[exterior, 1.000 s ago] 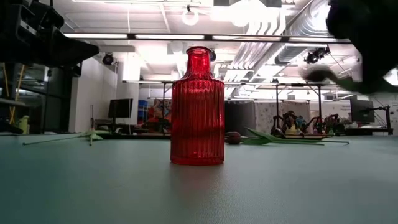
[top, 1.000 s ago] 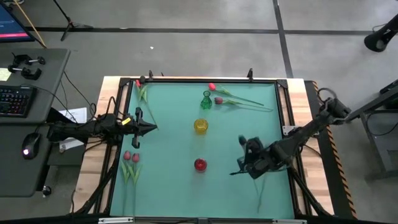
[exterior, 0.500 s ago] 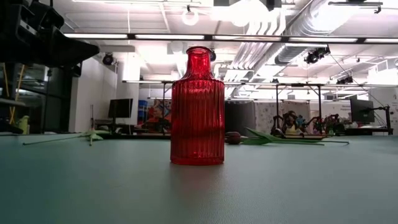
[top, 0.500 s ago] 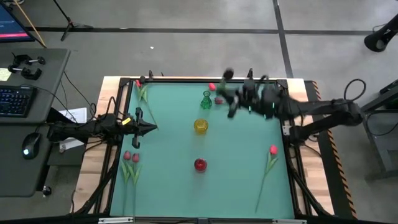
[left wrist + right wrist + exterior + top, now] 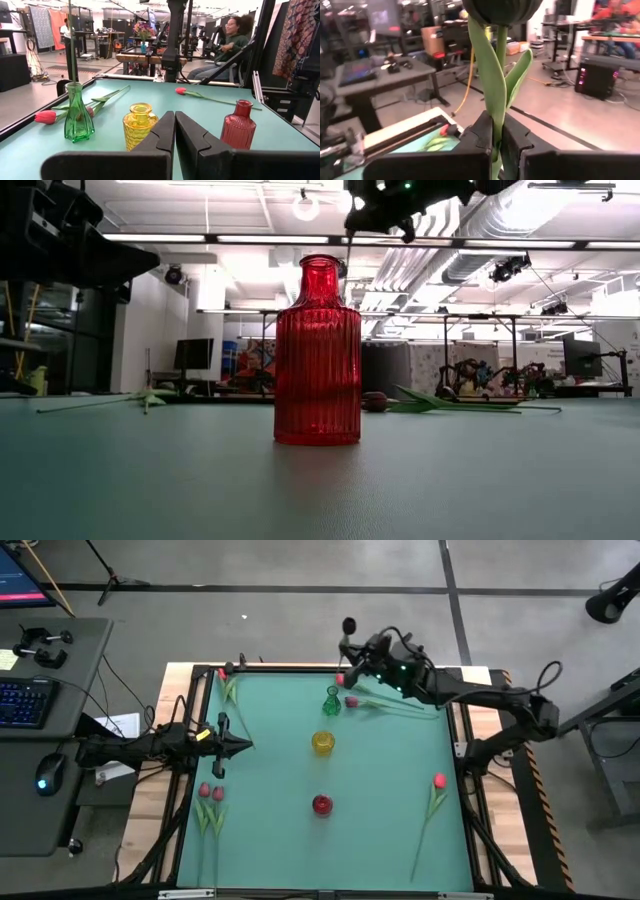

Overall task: Sort flowers into vase by color
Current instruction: Put the right black flower into the green flower vase

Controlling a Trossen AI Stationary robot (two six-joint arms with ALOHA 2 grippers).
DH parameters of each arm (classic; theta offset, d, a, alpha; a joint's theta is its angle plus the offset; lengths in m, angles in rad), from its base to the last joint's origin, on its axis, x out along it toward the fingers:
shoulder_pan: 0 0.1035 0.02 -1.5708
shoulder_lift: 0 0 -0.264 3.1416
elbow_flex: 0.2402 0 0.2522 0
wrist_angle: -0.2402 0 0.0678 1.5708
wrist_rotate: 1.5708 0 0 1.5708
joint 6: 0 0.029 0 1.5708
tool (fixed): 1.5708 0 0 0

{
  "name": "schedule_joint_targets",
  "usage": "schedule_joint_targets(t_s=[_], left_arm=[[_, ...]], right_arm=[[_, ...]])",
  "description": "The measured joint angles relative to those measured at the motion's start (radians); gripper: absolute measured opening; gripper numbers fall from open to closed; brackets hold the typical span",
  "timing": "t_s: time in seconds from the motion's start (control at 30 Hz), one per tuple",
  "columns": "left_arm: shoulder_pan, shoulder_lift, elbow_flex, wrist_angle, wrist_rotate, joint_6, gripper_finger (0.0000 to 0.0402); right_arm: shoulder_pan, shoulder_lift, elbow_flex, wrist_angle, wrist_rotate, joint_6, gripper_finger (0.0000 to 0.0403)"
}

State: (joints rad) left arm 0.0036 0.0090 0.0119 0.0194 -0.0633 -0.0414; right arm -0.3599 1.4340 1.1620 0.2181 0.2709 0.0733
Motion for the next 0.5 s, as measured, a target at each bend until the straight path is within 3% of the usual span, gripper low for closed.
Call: schedule_joint_targets(t_s=[0.5], left_arm=[[0.000,0.000,0.000,0.000,0.000,0.000,0.0000]], right_arm=[[0.034,0.044,0.036,-0.135,-0.044,-0.025,0.0006]])
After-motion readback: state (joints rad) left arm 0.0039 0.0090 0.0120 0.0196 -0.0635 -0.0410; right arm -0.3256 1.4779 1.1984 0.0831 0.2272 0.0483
